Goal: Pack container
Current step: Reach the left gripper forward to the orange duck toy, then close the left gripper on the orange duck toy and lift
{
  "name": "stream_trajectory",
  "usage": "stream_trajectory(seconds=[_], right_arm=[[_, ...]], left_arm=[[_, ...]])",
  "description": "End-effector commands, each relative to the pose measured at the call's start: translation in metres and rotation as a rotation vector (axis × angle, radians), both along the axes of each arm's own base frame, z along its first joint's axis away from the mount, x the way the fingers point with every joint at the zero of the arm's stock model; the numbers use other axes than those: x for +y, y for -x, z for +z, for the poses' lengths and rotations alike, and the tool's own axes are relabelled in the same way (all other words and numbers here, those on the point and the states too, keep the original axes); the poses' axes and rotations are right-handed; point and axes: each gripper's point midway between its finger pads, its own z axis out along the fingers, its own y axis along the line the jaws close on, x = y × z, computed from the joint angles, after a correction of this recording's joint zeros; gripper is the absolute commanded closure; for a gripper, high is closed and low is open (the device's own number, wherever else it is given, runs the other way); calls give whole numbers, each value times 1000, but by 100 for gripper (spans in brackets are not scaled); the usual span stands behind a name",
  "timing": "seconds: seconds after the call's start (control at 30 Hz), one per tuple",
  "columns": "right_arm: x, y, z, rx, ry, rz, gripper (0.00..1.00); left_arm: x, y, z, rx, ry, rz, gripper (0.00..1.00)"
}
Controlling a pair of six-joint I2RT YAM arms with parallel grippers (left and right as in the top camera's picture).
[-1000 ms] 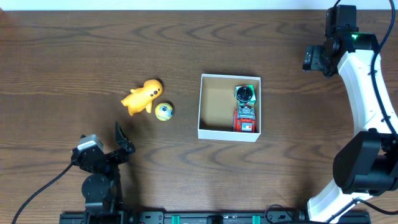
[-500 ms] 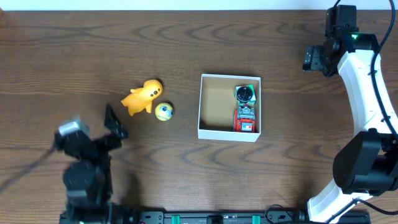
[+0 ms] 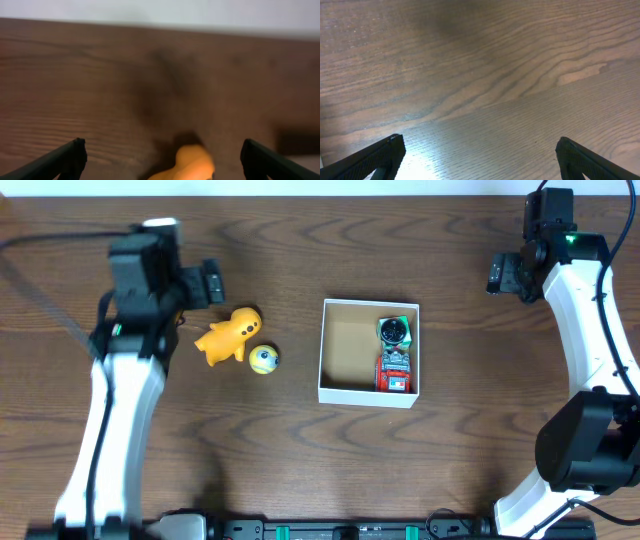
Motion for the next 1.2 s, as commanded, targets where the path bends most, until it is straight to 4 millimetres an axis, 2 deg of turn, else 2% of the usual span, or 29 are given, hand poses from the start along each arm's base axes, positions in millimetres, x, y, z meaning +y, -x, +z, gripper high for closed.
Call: stream_trajectory(seconds=[0.0, 0.1, 0.5, 0.73, 0.83, 0.97, 1.17], right_arm=[[-4, -2, 7, -21, 9, -19, 1], [-4, -2, 7, -21, 10, -19, 1], [-4, -2, 7, -21, 10, -19, 1], [-4, -2, 7, -21, 9, -19, 1], [-4, -2, 7, -21, 9, -19, 1], [-4, -2, 7, -21, 10, -19, 1], [-4, -2, 7, -21, 10, -19, 1]], left_arm=[[-24, -12, -29, 67, -131, -236, 2], [-32, -16, -43, 91, -142, -267, 2], [-35, -11, -48, 117, -156, -293, 2], [-33, 27, -76, 284, -296, -489, 2], [-33, 37, -83, 329, -317, -534, 2], [-33, 38, -95, 366, -308, -539, 2], [-31, 35, -130, 443, -305, -568, 2]])
